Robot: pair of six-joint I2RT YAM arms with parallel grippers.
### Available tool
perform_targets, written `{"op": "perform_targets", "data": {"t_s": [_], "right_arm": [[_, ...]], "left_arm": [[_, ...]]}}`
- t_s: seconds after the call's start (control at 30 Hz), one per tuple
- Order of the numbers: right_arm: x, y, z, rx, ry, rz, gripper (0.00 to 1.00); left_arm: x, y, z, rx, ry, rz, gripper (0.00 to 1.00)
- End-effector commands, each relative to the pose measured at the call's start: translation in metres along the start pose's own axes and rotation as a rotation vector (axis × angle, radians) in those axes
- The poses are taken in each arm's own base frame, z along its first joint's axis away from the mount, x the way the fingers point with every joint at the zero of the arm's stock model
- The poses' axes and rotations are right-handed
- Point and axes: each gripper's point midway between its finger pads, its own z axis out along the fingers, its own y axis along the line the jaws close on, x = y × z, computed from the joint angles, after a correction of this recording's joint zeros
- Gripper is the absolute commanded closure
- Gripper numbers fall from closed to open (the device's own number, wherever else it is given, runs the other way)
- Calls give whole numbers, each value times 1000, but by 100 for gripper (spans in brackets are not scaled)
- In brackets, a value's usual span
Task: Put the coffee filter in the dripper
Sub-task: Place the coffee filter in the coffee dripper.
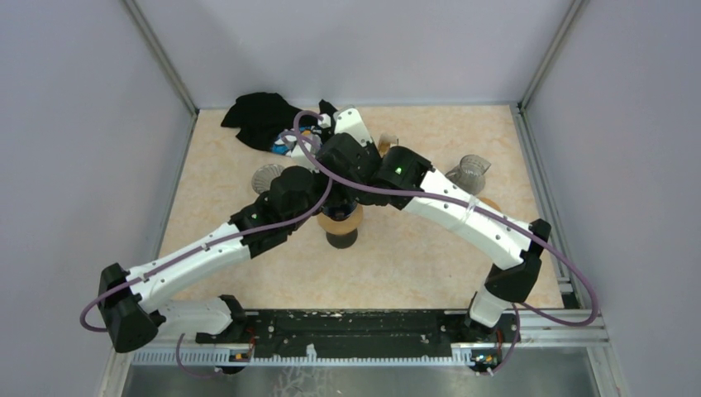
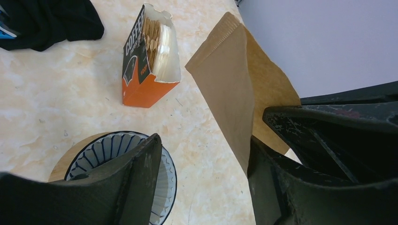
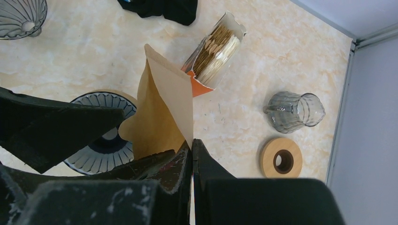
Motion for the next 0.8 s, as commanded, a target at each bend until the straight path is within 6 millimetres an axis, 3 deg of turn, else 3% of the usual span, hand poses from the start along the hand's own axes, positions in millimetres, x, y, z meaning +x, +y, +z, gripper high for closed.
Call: {"op": "perform_targets", "data": {"t_s": [0.0, 0.17, 0.5, 0.77], "right_arm": [[-21, 0, -12, -21, -62, 69, 100], [-19, 2, -11, -26, -55, 63, 100], [-14, 1, -11, -30, -43, 40, 100], [-12, -2, -16, -43, -28, 6, 100]], "left_arm": [[-17, -3, -8, -5, -65, -14, 30], [-19, 2, -10, -27, -84, -9, 39], [-19, 6, -13, -48, -67, 19, 98], [-29, 9, -25, -101, -29, 78, 100]]}}
